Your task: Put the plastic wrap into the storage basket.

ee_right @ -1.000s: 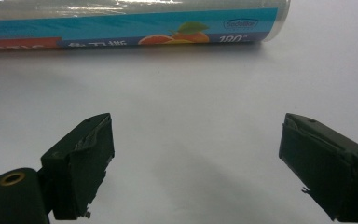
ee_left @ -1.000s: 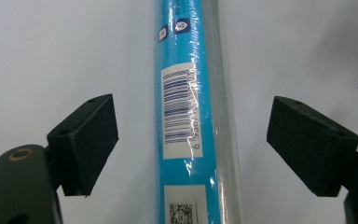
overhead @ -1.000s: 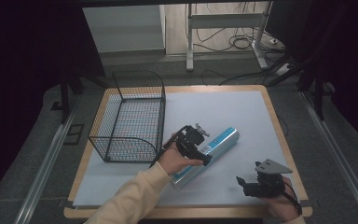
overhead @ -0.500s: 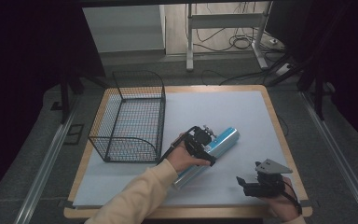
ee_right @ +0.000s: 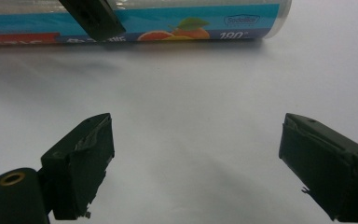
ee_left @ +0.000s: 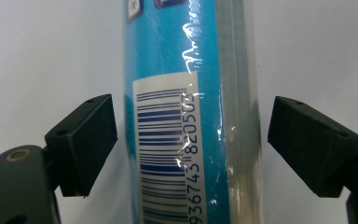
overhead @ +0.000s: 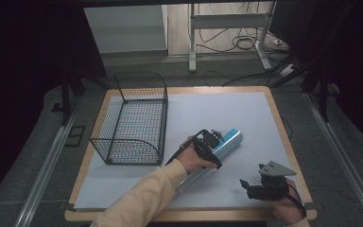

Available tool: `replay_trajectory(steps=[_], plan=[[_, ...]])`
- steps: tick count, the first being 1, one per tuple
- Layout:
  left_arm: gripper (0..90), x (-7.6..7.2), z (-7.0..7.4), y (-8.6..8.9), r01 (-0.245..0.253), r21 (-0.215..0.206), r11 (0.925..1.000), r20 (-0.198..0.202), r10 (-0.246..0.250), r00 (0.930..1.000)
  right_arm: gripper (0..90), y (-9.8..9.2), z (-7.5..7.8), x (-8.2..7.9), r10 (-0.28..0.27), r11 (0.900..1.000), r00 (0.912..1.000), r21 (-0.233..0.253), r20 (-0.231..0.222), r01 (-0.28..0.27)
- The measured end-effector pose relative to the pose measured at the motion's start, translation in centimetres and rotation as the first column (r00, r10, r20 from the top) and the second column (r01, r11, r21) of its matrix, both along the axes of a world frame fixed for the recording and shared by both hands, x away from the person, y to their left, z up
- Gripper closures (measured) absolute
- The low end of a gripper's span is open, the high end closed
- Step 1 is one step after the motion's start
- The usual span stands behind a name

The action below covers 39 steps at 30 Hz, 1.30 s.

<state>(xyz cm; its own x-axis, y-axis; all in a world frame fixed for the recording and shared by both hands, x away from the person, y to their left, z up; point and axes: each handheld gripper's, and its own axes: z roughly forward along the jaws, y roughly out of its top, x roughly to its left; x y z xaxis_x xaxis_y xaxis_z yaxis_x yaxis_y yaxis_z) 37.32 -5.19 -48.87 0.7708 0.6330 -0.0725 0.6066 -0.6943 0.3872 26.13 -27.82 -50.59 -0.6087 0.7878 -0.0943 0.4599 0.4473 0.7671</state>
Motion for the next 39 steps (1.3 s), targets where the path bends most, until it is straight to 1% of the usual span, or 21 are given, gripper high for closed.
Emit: replay_trajectory(steps=[1,5,7,9,10,12,13,15,21,23,25,26,28,29,31,33,36,39], plan=[[15.9,0.1,-0.2,-0.1,-0.004,-0.003,1.0,-0.009,0.004,0.9999,10.4,0.0,0.0,0.0,-0.001,1.0,1.0,-0.002,0.0,0.001],[16.9,0.2,-0.6,-0.3,-0.011,0.028,0.9995,-0.032,0.012,0.9994,10.4,0.0,0.0,0.0,0.0,1.0,1.0,-0.002,0.001,0.0],[19.6,0.3,-0.8,-0.4,-0.011,0.034,0.9994,-0.05,0.013,0.9987,10.4,0.0,0.0,0.0,0.002,1.0,1.0,-0.003,0.001,-0.002],[20.3,0.3,-0.8,-0.4,-0.011,0.037,0.9992,-0.055,0.013,0.9984,10.4,0.0,0.0,0.0,0.002,1.0,1.0,-0.003,0.002,-0.002],[22.0,0.3,-0.9,-0.4,-0.008,0.046,0.9989,-0.057,0.011,0.9983,10.4,0.0,0.0,0.0,0.002,1.0,1.0,-0.003,0.003,-0.002],[27.1,0.3,-1.0,-0.4,-0.005,0.051,0.9987,-0.059,0.008,0.9982,10.4,-0.1,0.0,0.0,0.002,1.0,1.0,-0.004,0.0,-0.002],[27.1,0.3,-1.0,-0.4,-0.002,0.053,0.9986,-0.061,0.006,0.9981,10.4,-0.1,0.0,0.0,0.002,1.0,1.0,-0.004,0.0,-0.002],[30.1,0.3,-1.0,-0.4,-0.007,0.057,0.9984,-0.055,0.01,0.9984,10.4,0.0,0.0,0.0,0.002,1.0,1.0,-0.003,0.002,-0.002],[31.0,0.6,-1.0,-0.2,-0.002,0.043,0.9991,-0.072,0.005,0.9974,10.5,0.0,0.0,0.0,0.002,1.0,1.0,-0.006,0.001,-0.002],[31.1,0.7,-1.0,-0.1,-0.003,0.037,0.9993,-0.081,0.006,0.9967,10.5,0.0,0.0,0.0,0.001,1.0,1.0,-0.006,-0.001,-0.001],[31.1,0.9,-1.0,0.1,0.0,0.028,0.9996,-0.098,0.003,0.9951,10.5,0.0,0.0,0.0,0.002,1.0,1.0,-0.008,-0.003,-0.002],[31.2,0.9,-1.0,0.1,0.0,0.028,0.9996,-0.098,0.003,0.9951,10.5,0.0,0.0,0.0,0.002,1.0,1.0,-0.008,-0.003,-0.002],[31.3,1.2,-1.0,0.3,-0.003,0.01,0.9999,-0.116,0.004,0.9933,10.5,0.0,0.0,0.0,0.002,1.0,1.0,-0.009,-0.002,-0.002],[31.3,1.2,-1.0,0.3,-0.003,0.01,0.9999,-0.116,0.004,0.9933,10.5,0.0,0.0,0.0,0.002,1.0,1.0,-0.008,-0.002,-0.002],[31.4,1.4,-1.0,0.5,-0.004,-0.004,1.0,-0.129,0.003,0.9916,10.5,-0.1,0.0,0.0,0.0,1.0,1.0,-0.007,0.001,0.0],[31.4,1.4,-1.0,0.6,-0.007,-0.007,1.0,-0.13,0.006,0.9915,10.5,-0.1,0.0,0.0,0.0,1.0,1.0,-0.008,0.001,0.0],[31.4,1.5,-0.9,0.7,0.0,0.002,1.0,-0.13,0.0,0.9915,10.5,-0.1,0.0,0.0,-0.003,1.0,1.0,-0.007,0.005,0.003],[31.4,1.7,-0.6,0.9,0.006,0.002,1.0,-0.138,-0.006,0.9904,10.5,-0.2,0.0,0.1,-0.008,1.0,1.0,-0.008,0.006,0.008]])
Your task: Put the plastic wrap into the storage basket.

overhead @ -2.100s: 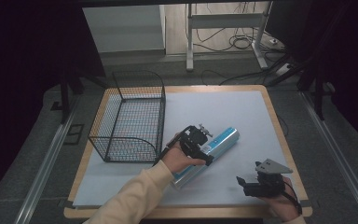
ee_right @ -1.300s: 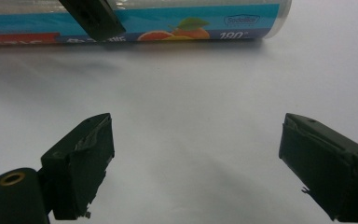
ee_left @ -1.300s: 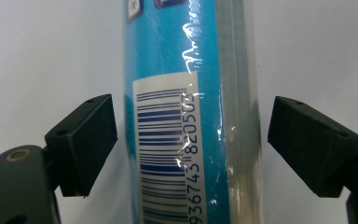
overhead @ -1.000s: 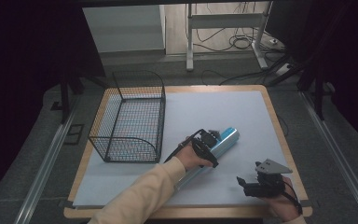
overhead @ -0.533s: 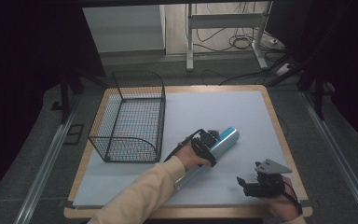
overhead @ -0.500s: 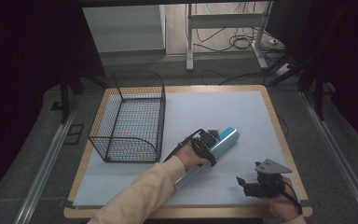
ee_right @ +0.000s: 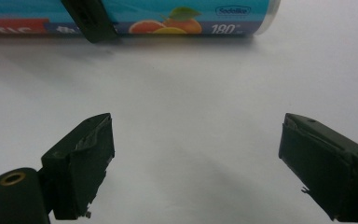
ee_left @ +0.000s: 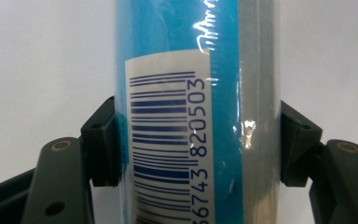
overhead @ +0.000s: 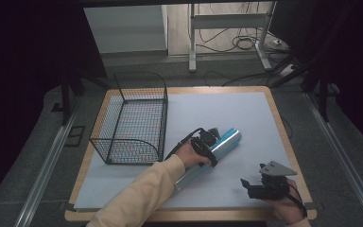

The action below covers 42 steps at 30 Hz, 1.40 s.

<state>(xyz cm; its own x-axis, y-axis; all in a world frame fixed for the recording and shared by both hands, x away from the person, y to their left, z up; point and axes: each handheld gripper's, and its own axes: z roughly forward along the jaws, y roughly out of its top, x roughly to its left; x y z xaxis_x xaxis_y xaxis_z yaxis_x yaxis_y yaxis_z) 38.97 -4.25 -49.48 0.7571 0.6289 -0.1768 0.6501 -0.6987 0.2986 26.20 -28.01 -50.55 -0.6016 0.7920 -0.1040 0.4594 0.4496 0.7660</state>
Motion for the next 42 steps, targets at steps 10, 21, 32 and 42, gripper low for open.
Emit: replay_trajectory(steps=[10,21,32,42], plan=[[31.5,0.2,0.9,1.0,-0.013,-0.012,0.9998,0.01,0.013,0.9999,10.5,0.0,0.0,0.0,-0.004,1.0,1.0,-0.001,0.004,0.004],[31.5,0.1,2.5,1.4,-0.002,-0.035,0.9994,0.039,0.003,0.9992,10.7,-0.1,0.0,0.0,-0.006,1.0,1.0,-0.007,0.006,0.006],[31.5,-0.2,4.8,1.5,0.01,-0.073,0.9973,0.073,-0.005,0.9973,10.7,-0.1,0.0,0.0,-0.011,1.0,0.9999,-0.008,0.003,0.011],[31.5,-0.5,7.1,2.0,0.008,-0.106,0.9943,0.102,0.003,0.9948,10.8,-0.1,0.2,0.0,-0.014,1.0,0.9999,-0.005,0.004,0.014]])
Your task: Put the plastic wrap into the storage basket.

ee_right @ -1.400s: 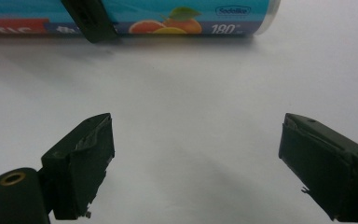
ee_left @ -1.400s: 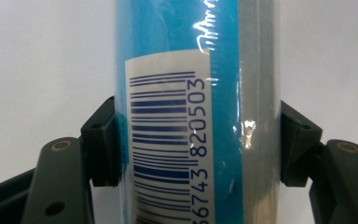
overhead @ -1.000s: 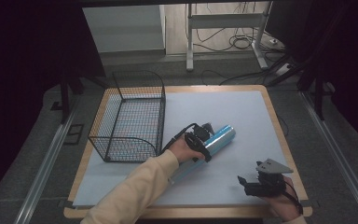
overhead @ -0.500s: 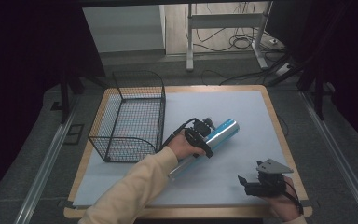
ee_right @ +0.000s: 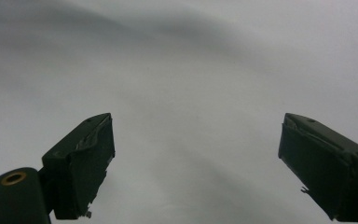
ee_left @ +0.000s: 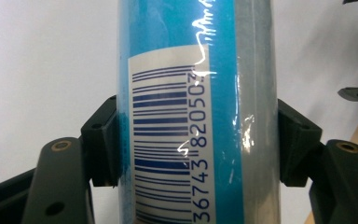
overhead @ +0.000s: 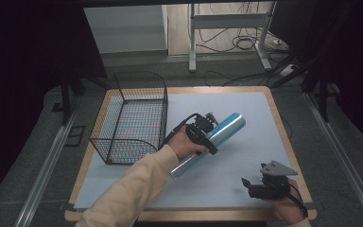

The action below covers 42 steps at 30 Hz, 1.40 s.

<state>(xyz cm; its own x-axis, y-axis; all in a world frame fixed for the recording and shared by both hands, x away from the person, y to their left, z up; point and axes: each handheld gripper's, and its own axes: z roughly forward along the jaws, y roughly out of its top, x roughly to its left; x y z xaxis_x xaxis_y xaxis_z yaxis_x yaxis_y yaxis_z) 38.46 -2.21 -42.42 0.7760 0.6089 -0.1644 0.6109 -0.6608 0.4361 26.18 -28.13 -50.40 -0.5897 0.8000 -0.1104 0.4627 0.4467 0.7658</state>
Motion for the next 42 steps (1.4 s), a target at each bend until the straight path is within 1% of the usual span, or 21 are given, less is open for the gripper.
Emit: replay_trajectory(steps=[3,5,11,15,19,25,31,36,40,42], plan=[[31.5,0.0,0.8,0.2,-0.011,-0.003,0.9999,0.01,0.011,0.9999,10.8,0.0,0.0,0.0,0.0,1.0,1.0,-0.001,0.002,0.0],[31.5,0.1,1.1,0.4,-0.008,-0.008,0.9999,0.024,0.009,0.9997,10.8,0.0,0.0,0.1,0.0,1.0,1.0,0.0,0.0,0.0],[31.5,0.2,2.1,0.4,-0.022,-0.032,0.9992,0.032,0.023,0.9992,10.8,0.0,0.0,0.0,0.001,1.0,1.0,-0.002,0.001,-0.001],[31.5,0.4,2.3,0.3,-0.013,-0.028,0.9995,0.037,0.014,0.9992,10.9,0.0,-0.1,0.1,0.0,1.0,1.0,-0.001,-0.001,0.0],[31.5,0.4,2.7,0.2,-0.015,-0.028,0.9995,0.045,0.017,0.9988,10.9,0.0,-0.1,0.1,0.001,1.0,1.0,-0.003,-0.003,-0.001],[31.5,0.4,3.7,0.3,-0.017,-0.031,0.9994,0.06,0.019,0.998,10.9,0.0,-0.1,0.1,-0.004,1.0,1.0,0.0,0.0,0.004],[31.5,0.4,4.7,0.5,-0.021,-0.042,0.9989,0.077,0.024,0.9968,10.8,0.0,0.0,0.1,-0.003,1.0,1.0,0.003,0.004,0.003],[31.5,0.6,5.3,0.5,-0.021,-0.039,0.999,0.09,0.024,0.9957,10.9,0.0,0.0,0.1,-0.004,1.0,1.0,0.004,0.003,0.004],[31.5,0.8,5.8,0.4,-0.026,-0.047,0.9986,0.099,0.03,0.9946,10.9,0.0,0.0,0.1,-0.004,1.0,1.0,0.002,0.001,0.004],[31.5,0.9,6.0,0.4,-0.023,-0.042,0.9989,0.103,0.027,0.9943,10.8,0.0,0.0,0.1,-0.004,1.0,1.0,0.004,0.001,0.004]])
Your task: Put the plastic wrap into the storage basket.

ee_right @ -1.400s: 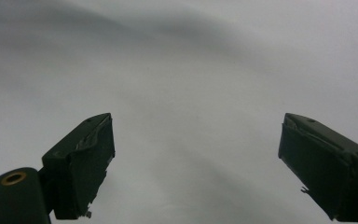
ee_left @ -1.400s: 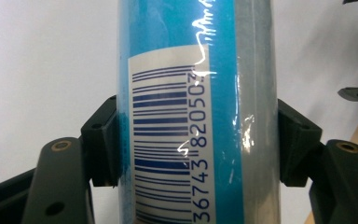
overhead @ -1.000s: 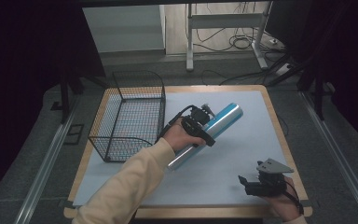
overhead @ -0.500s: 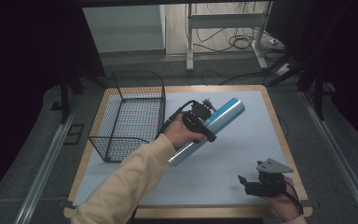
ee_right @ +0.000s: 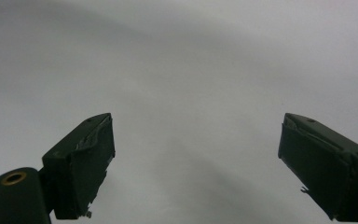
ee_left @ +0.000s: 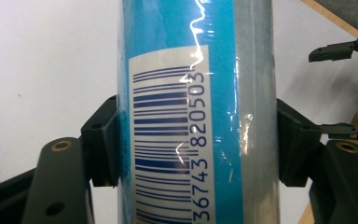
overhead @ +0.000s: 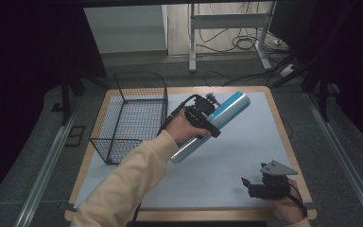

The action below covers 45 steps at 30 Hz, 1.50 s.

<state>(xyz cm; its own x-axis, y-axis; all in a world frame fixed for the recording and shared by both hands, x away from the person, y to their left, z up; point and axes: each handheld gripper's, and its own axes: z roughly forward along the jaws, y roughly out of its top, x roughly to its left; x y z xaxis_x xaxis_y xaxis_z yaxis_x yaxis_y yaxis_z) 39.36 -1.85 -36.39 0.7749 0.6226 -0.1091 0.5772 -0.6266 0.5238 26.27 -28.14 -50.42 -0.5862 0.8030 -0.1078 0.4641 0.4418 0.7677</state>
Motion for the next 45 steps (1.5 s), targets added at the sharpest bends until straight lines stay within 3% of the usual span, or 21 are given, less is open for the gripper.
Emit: replay_trajectory(steps=[7,14,20,30,36,45], plan=[[31.5,0.3,0.5,-0.1,-0.007,0.0,1.0,0.028,0.007,0.9996,10.9,-0.1,0.1,0.0,-0.004,1.0,1.0,0.004,0.003,0.004],[31.5,1.1,0.9,0.4,-0.022,0.005,0.9997,0.013,0.022,0.9997,10.9,0.0,0.0,0.0,-0.005,1.0,1.0,0.005,-0.003,0.005],[31.5,1.6,1.5,1.2,-0.045,0.01,0.9989,0.027,0.045,0.9986,10.9,0.1,0.0,0.0,-0.006,1.0,1.0,0.005,-0.005,0.006],[31.5,2.6,2.6,3.1,-0.108,0.003,0.9942,0.063,0.107,0.9922,10.9,0.0,-0.1,0.1,-0.01,1.0,0.9999,0.004,-0.004,0.01],[31.5,3.3,3.0,3.6,-0.103,0.017,0.9945,0.051,0.102,0.9935,10.9,0.0,-0.2,0.1,-0.01,1.0,0.9999,0.001,-0.01,0.01],[31.5,4.5,3.5,4.6,-0.144,0.017,0.9894,0.077,0.143,0.9868,10.9,-0.2,-0.1,0.2,-0.016,1.0,0.9998,0.002,-0.007,0.016]])
